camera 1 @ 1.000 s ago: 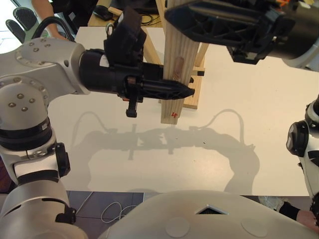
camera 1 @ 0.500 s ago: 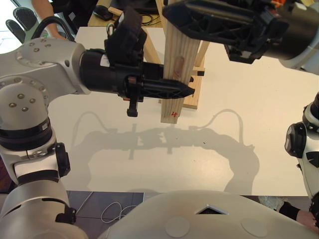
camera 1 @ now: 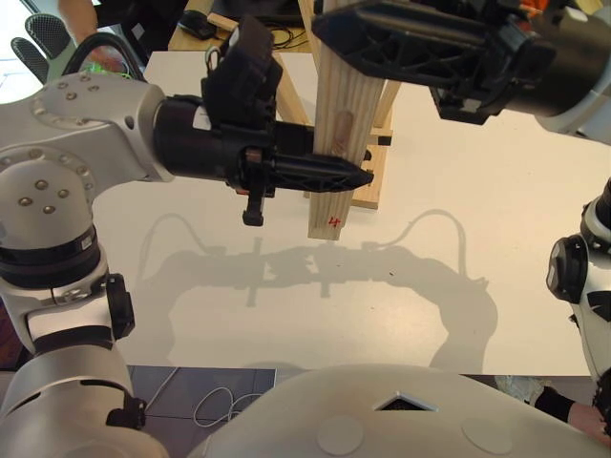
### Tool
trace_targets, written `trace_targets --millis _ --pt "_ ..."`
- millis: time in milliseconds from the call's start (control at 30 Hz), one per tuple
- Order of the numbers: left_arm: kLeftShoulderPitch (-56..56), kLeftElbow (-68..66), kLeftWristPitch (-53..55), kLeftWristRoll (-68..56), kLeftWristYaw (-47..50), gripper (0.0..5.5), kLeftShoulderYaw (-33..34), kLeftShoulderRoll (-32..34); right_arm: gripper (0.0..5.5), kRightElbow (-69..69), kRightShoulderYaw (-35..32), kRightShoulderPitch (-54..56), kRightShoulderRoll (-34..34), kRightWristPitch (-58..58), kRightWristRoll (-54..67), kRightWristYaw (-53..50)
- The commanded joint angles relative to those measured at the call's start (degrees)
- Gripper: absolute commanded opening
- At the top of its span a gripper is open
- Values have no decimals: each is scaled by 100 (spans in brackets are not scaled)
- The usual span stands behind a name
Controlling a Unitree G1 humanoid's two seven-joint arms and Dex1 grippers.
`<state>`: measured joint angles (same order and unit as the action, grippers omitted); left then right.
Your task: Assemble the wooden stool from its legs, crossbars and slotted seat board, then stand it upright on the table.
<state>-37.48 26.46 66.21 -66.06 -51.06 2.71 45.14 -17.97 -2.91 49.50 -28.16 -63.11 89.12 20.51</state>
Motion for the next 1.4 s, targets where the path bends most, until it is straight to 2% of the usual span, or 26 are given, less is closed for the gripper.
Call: trace_targets --millis 33,267,433,533,633,800,900,1000,1233,1400 --pt "-48 151 -417 350 -46 149 -43 8 102 -49 43 -57 -26 -20 131 -51" --pt "-57 -123 -674 596 -41 251 131 113 101 -74 10 -103 -54 54 14 -35" --pt "-68 -962 -1059 820 -260 337 967 605 100 134 -366 -40 -286 250 -206 -133" --pt "-282 -1650 -1213 791 -135 378 1457 652 100 332 -616 10 -461 379 -393 -170" --pt "-508 -2354 -1468 1039 250 415 1691 475 100 603 -944 58 -585 542 -474 -283" --pt "-398 -2816 -1893 1305 1259 416 2011 -203 100 970 -1252 84 -517 861 -751 -507" --pt "-331 -3198 -2471 1791 2295 416 2276 -709 100 1348 -1442 243 -366 1259 -1101 -796" --pt "210 -3085 -2923 2408 2782 416 2052 -1064 100 1620 -1562 413 -189 1655 -1527 -1120" --pt "1340 -1877 -2811 2936 3251 416 868 -2060 100 1865 -1552 533 85 2145 -2379 -1491" --pt "1990 -1261 -2413 2911 2957 416 269 -2094 100 1865 -1535 327 168 2200 -2871 -1456"
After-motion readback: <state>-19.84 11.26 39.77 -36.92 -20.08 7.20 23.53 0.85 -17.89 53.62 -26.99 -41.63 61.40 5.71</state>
